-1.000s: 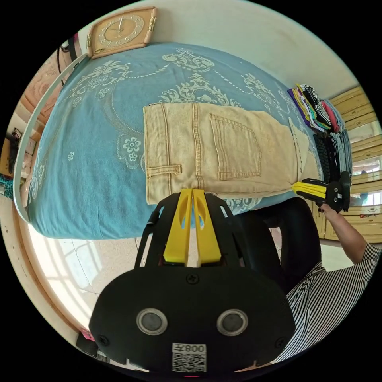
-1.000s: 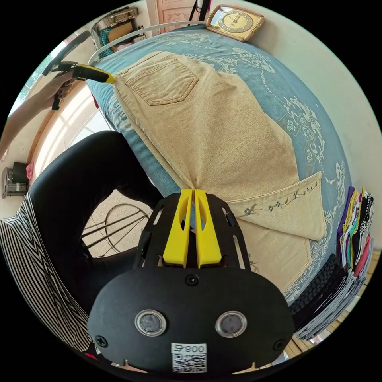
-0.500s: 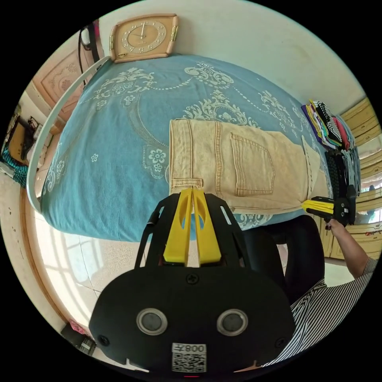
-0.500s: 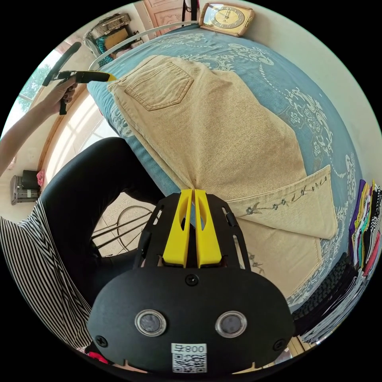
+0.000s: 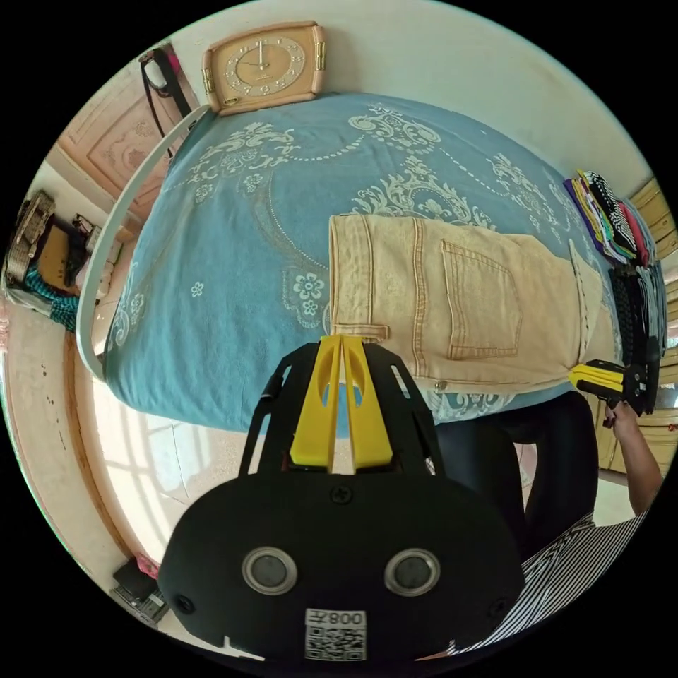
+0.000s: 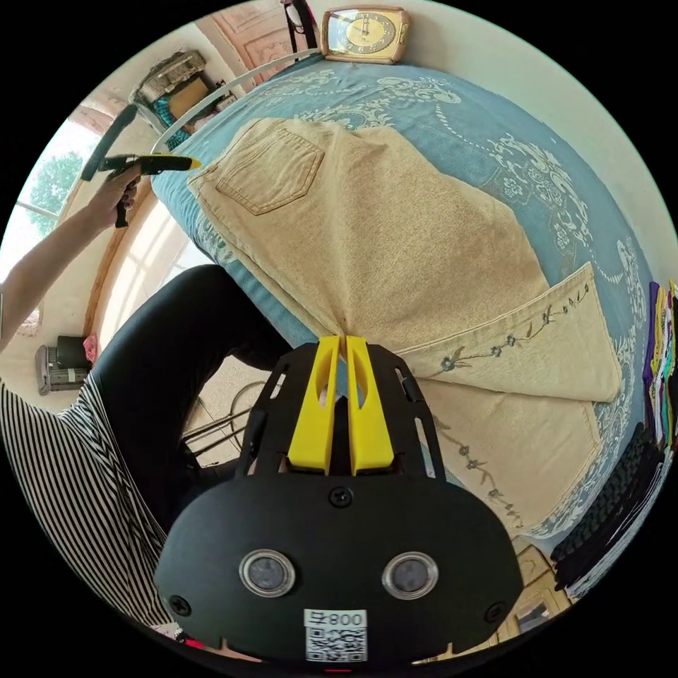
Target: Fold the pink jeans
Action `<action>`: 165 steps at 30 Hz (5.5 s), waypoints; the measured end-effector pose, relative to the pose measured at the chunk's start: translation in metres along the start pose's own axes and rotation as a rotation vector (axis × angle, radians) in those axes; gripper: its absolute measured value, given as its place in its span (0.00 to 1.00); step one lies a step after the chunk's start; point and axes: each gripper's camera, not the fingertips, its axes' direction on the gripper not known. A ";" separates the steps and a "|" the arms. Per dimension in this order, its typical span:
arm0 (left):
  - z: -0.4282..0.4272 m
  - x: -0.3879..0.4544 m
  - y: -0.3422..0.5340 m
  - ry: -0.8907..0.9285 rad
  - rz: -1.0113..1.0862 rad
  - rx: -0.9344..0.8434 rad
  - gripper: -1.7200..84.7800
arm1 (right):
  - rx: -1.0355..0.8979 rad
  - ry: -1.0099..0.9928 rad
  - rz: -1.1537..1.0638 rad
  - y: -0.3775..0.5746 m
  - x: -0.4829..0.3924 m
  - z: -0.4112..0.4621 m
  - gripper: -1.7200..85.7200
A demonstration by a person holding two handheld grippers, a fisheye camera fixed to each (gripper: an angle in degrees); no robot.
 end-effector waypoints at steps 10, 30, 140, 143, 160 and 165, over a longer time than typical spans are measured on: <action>-0.011 0.160 -0.005 0.361 0.284 0.105 0.02 | 0.226 -0.378 0.255 0.037 0.046 -0.080 0.06; 0.035 0.401 -0.053 0.510 0.671 -0.063 0.04 | 0.224 -0.239 0.368 0.045 0.075 -0.187 0.05; 0.027 0.377 -0.277 0.435 0.400 -0.002 0.04 | 0.531 -0.712 0.546 0.164 0.280 -0.306 0.04; 0.057 0.359 -0.284 0.388 0.396 -0.082 0.04 | 0.421 -0.659 0.354 0.069 0.253 -0.289 0.04; 0.074 0.270 -0.393 0.472 0.477 -0.117 0.05 | 0.171 -0.531 0.132 -0.060 0.194 -0.171 0.03; 0.095 0.260 -0.420 0.564 0.521 -0.255 0.05 | 0.216 -0.588 0.048 -0.082 0.200 -0.174 0.04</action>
